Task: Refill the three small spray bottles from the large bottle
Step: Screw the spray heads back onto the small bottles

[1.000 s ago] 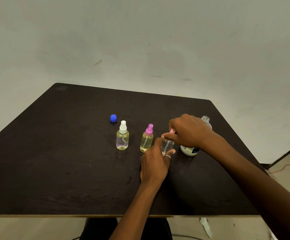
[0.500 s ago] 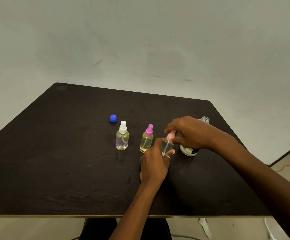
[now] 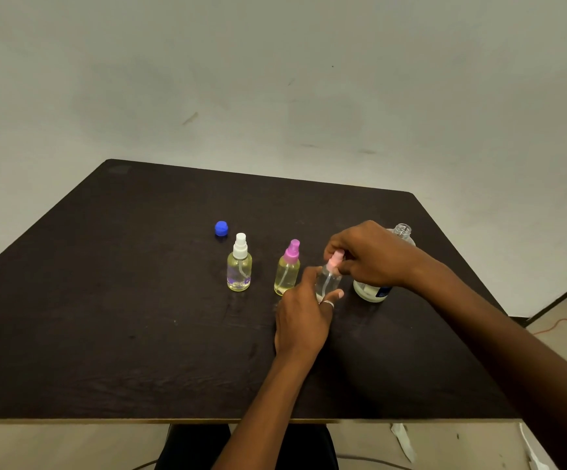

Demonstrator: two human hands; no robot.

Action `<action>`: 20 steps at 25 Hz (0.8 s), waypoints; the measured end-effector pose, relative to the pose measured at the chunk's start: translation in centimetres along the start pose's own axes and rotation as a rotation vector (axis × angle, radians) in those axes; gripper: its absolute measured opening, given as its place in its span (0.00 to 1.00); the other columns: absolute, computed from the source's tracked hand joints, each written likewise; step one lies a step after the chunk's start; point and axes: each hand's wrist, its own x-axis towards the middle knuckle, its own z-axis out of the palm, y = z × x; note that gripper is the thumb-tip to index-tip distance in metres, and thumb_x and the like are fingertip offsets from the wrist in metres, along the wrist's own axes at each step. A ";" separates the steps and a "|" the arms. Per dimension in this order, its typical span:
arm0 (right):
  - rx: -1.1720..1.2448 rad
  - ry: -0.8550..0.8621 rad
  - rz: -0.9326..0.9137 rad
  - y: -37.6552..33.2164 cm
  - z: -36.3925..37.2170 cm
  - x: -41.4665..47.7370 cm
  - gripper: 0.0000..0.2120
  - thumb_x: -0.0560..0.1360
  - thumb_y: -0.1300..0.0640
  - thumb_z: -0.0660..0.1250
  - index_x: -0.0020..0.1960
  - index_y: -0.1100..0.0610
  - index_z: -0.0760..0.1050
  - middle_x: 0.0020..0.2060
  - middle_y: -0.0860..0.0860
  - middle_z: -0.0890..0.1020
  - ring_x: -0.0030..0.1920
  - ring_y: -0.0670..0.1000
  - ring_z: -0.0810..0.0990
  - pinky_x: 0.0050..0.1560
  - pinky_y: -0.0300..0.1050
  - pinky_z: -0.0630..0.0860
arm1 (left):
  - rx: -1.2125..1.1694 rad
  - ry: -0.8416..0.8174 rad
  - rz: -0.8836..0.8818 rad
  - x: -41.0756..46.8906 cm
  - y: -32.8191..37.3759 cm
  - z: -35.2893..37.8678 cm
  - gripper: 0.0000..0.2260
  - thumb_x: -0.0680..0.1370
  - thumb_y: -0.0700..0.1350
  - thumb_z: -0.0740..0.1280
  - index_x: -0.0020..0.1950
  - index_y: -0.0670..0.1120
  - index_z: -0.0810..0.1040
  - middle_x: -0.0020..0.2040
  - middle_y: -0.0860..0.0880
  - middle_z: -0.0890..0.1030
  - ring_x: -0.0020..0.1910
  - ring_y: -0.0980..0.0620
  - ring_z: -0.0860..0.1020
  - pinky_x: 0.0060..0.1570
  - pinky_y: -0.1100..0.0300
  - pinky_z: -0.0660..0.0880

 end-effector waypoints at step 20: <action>0.052 0.302 0.380 -3.4 2.9 -1.1 0.08 0.70 0.58 0.70 0.49 0.56 0.81 0.45 0.53 0.84 0.47 0.52 0.81 0.47 0.45 0.77 | -0.034 -0.019 -0.036 -0.1 0.4 -0.3 0.16 0.74 0.44 0.71 0.59 0.55 0.74 0.43 0.54 0.82 0.40 0.55 0.80 0.43 0.54 0.79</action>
